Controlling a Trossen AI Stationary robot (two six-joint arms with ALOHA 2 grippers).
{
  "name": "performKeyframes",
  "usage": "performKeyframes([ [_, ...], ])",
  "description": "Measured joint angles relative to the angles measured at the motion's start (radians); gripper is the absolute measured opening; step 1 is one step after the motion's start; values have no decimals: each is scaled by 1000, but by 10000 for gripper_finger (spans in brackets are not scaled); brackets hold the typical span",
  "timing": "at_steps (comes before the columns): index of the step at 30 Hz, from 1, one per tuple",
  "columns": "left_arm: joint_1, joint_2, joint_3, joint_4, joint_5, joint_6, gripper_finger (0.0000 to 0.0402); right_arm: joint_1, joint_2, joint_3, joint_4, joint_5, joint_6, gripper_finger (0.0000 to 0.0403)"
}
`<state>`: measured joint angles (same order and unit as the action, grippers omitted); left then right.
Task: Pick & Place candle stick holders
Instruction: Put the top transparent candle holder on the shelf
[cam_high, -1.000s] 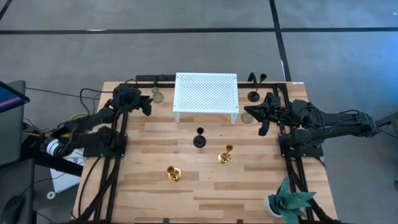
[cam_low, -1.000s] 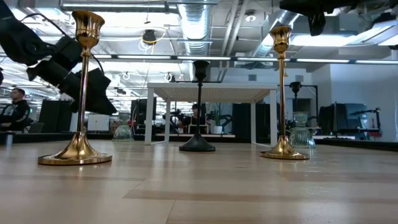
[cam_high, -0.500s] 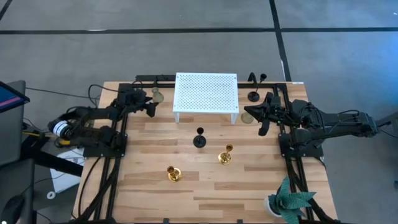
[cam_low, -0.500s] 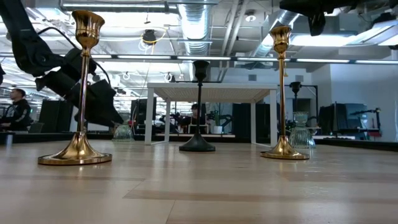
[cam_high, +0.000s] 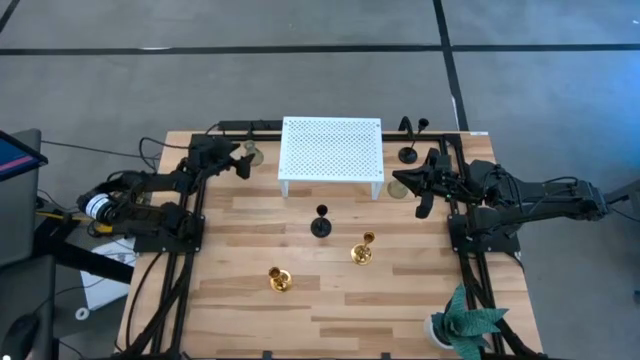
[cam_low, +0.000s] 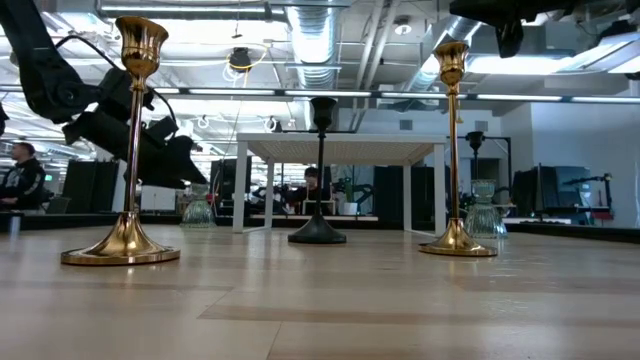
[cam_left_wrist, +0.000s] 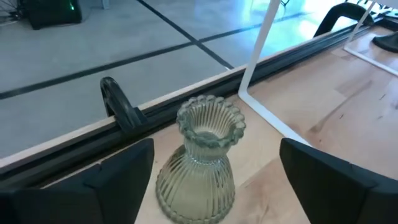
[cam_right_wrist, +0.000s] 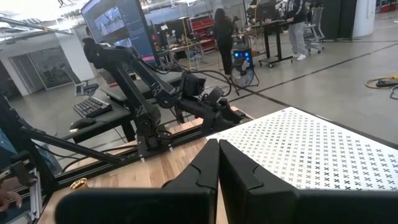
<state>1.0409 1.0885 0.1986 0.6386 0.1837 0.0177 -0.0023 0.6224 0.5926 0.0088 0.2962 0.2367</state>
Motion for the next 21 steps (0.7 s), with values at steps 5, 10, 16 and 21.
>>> performKeyframes([
  [5,0,45,0,34,0,0,362,0,0,0,0,0,0,0],
  [10,0,116,0,128,-8,0,364,0,0,0,0,0,0,0],
  [16,0,202,0,236,-26,-50,364,0,0,0,0,-1,0,0],
  [21,0,241,0,290,-54,-52,363,0,0,0,0,-1,0,0],
])
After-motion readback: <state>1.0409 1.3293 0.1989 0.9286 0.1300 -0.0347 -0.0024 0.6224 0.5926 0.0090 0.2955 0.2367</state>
